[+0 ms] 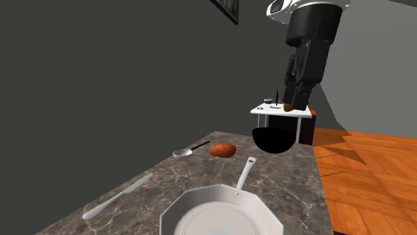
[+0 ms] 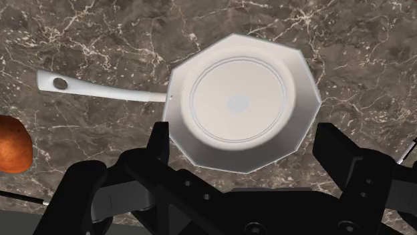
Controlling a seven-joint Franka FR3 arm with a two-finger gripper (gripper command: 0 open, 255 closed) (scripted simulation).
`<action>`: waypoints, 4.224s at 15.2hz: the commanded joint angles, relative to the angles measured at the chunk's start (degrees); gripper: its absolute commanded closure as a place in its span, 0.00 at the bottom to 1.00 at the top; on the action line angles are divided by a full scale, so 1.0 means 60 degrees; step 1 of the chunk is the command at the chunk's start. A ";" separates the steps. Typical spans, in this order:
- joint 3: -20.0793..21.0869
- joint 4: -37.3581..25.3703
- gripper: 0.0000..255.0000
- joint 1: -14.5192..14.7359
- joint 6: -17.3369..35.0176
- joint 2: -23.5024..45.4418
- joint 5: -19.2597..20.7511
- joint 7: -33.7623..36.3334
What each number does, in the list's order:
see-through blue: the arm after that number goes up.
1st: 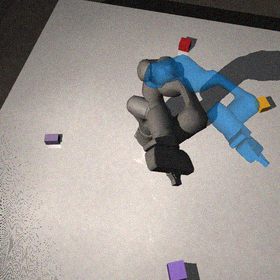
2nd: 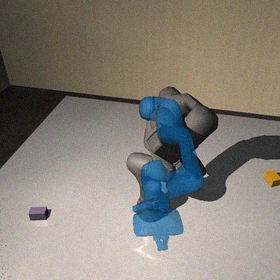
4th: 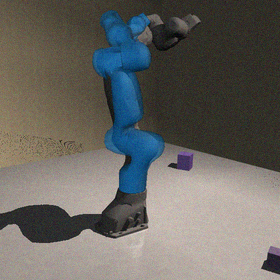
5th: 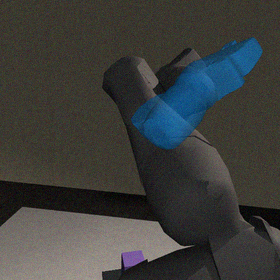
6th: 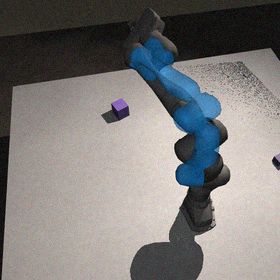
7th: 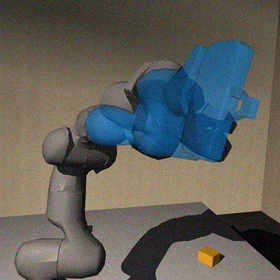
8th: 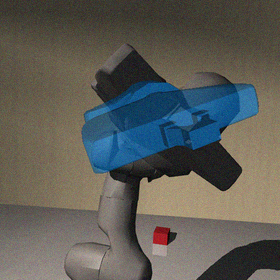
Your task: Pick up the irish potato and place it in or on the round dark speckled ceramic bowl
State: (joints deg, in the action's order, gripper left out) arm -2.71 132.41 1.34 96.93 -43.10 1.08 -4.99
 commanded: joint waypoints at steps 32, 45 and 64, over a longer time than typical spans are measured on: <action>-0.3481 -0.3328 0.00 -0.1626 0.5204 0.8638 -0.0861 -0.3794; -0.3395 -0.3774 0.00 -0.2026 0.6044 1.0039 -0.1585 -0.4343; -0.3455 -0.3984 1.00 -0.1981 0.5606 0.9789 -0.1431 -0.4243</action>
State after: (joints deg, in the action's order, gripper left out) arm -23.34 108.89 -10.58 131.27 15.98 -7.71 -30.57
